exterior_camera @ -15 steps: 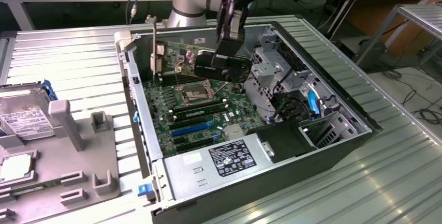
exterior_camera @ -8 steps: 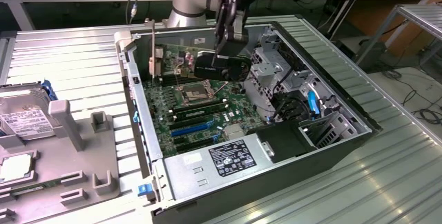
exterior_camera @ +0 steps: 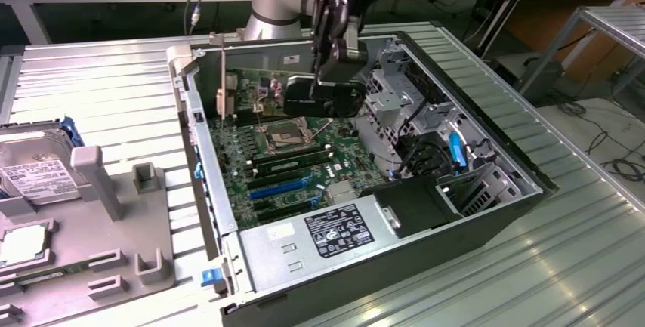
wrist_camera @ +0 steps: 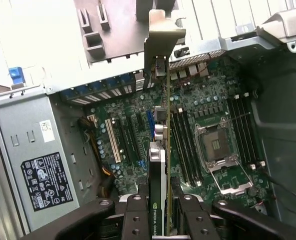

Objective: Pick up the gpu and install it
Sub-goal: 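Insert the gpu into the slot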

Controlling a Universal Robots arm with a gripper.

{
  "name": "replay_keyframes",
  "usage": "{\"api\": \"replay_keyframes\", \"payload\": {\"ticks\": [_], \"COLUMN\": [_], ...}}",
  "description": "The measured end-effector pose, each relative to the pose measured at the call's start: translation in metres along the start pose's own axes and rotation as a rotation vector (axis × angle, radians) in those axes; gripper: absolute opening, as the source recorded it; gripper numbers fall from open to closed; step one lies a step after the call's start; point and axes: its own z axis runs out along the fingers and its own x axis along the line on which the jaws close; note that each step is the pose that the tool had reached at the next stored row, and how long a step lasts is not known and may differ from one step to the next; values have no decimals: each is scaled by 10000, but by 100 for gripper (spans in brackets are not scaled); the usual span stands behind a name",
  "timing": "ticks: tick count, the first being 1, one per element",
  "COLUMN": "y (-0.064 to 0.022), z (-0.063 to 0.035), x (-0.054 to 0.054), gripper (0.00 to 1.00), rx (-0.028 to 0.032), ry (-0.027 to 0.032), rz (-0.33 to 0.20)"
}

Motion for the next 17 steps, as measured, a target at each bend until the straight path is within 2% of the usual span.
{"api": "replay_keyframes", "payload": {"ticks": [4, 10, 15, 17], "y": [0, 0, 0, 0], "z": [0, 0, 0, 0], "x": [0, 0, 0, 0], "gripper": [27, 27, 27, 27], "rx": [-30, -60, -95, -96], "ry": [41, 80, 126, 133], "rz": [-836, -1639, -2602, -2743]}}
